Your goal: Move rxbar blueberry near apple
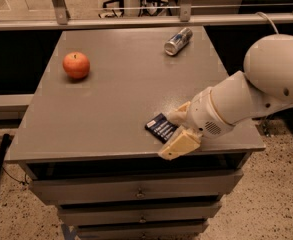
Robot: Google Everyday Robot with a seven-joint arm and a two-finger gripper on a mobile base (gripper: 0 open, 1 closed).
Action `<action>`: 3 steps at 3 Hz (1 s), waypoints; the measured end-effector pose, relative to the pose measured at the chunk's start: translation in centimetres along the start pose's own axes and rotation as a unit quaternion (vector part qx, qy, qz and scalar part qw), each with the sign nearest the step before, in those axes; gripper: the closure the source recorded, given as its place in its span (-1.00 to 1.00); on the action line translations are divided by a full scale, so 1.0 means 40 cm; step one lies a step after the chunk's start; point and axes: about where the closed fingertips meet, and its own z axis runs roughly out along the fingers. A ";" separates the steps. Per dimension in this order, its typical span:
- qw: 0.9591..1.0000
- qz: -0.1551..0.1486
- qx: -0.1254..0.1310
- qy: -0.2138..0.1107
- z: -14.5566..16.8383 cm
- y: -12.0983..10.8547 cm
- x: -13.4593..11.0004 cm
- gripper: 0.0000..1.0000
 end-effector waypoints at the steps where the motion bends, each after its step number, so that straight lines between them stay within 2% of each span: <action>1: 1.000 -0.001 0.001 -0.005 -0.013 0.004 -0.004 0.21; 2: 1.000 -0.003 0.006 -0.011 -0.038 0.012 -0.011 0.68; 3: 1.000 -0.001 0.008 -0.013 -0.057 0.023 -0.008 1.00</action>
Offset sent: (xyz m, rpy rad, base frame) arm -0.0096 -0.0125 0.0258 0.0304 -0.0308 -0.0140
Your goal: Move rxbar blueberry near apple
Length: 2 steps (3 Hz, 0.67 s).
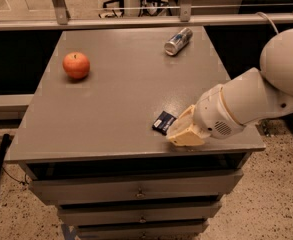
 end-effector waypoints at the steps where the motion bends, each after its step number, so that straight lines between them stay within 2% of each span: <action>1: 1.000 -0.001 0.001 -0.006 0.018 -0.022 0.000 1.00; 2: 1.000 -0.006 0.009 -0.004 0.013 -0.055 -0.002 0.65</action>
Offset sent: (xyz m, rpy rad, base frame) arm 0.0401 -0.0121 -0.0003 -0.0074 -0.0477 -0.0131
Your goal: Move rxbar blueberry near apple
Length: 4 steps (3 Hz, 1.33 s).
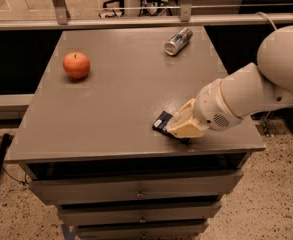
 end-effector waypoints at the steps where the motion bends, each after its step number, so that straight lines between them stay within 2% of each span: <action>1: 1.000 -0.002 0.020 0.003 -0.038 -0.051 0.000 0.19; 2: 1.000 0.000 0.029 0.006 -0.056 -0.076 0.002 -0.28; 3: 1.000 0.007 0.025 0.012 -0.048 -0.080 0.009 -0.74; 4: 1.000 0.017 0.015 0.018 -0.035 -0.075 0.015 -1.00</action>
Offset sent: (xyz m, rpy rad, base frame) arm 0.0356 -0.0365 0.0221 -0.0315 -0.0470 -0.0644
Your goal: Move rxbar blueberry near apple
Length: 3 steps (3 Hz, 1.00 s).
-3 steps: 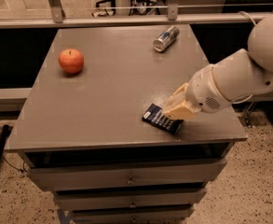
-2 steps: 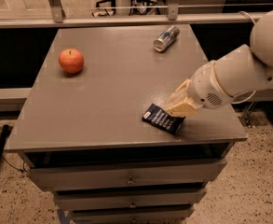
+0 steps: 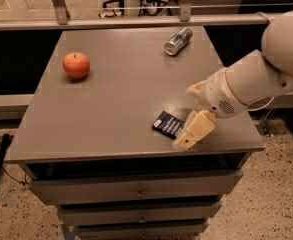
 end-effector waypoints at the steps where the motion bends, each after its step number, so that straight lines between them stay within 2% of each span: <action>1: 1.000 0.003 -0.004 0.001 0.010 0.006 0.005 -1.00; 2: 1.000 0.008 -0.009 0.001 0.030 0.015 0.019 -1.00; 3: 1.000 0.013 -0.010 0.000 0.038 0.020 0.030 -0.70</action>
Offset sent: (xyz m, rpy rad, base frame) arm -0.0074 0.0018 -0.0282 0.0162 0.0426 -0.0121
